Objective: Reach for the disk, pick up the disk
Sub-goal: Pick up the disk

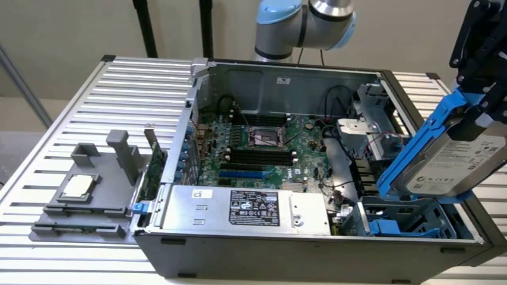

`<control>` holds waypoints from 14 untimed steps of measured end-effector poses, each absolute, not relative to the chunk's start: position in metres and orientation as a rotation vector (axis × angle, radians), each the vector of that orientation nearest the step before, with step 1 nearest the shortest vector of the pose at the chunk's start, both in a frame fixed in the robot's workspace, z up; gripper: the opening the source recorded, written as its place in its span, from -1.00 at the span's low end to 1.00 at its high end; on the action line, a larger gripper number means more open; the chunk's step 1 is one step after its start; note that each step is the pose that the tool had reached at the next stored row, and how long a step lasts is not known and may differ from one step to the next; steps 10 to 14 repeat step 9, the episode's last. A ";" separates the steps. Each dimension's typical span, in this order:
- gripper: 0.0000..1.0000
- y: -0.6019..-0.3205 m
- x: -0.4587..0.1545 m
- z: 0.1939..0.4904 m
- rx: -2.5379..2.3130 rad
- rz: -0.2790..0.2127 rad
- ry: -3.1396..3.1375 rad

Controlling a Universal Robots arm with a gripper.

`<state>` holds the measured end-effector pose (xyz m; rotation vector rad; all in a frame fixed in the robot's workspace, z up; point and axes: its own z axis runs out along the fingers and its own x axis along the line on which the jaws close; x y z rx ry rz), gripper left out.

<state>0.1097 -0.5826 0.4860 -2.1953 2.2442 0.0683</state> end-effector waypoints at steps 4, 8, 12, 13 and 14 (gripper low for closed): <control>-0.35 -0.583 0.110 0.484 -2.197 0.068 2.243; -0.35 -0.583 0.110 0.483 -2.197 0.068 2.243; -0.35 -0.583 0.110 0.483 -2.197 0.068 2.243; -0.35 -0.583 0.110 0.483 -2.197 0.068 2.243; -0.35 -0.583 0.110 0.483 -2.197 0.068 2.243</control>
